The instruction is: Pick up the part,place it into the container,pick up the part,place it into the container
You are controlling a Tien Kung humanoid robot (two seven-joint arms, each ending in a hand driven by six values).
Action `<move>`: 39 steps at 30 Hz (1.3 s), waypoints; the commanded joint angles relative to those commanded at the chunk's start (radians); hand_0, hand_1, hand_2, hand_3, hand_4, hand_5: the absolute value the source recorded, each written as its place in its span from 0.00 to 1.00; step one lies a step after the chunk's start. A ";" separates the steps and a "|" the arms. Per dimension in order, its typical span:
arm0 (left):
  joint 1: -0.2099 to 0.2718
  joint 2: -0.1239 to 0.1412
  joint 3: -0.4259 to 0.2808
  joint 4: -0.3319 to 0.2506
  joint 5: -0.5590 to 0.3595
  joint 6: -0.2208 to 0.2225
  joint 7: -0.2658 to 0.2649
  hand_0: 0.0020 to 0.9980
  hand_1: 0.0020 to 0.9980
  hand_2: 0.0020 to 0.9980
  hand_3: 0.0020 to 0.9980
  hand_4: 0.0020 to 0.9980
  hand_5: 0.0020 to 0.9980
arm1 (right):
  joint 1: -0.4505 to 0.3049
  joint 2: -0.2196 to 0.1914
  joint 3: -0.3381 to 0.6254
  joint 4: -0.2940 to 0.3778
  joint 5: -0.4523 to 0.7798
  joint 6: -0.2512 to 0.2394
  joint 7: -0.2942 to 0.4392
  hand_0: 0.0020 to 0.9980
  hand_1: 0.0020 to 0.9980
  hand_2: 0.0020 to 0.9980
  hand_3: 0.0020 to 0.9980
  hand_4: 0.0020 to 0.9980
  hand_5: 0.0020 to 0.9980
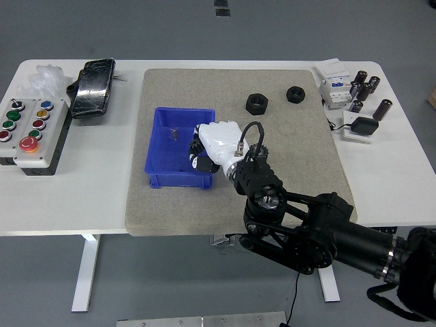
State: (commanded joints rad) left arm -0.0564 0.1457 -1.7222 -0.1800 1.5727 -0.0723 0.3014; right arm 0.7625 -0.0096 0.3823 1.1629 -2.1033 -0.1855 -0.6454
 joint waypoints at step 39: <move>-0.011 -0.011 -0.010 0.000 0.017 0.000 -0.011 0.68 0.64 0.67 0.70 0.55 0.64 | -0.102 -0.077 0.207 -0.165 0.112 0.043 0.000 0.56 0.72 0.74 0.78 0.84 0.59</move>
State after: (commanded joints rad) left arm -0.0671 0.1351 -1.7319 -0.1800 1.5898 -0.0723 0.2901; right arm 0.6603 -0.0864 0.5888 0.9978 -1.9911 -0.1427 -0.6454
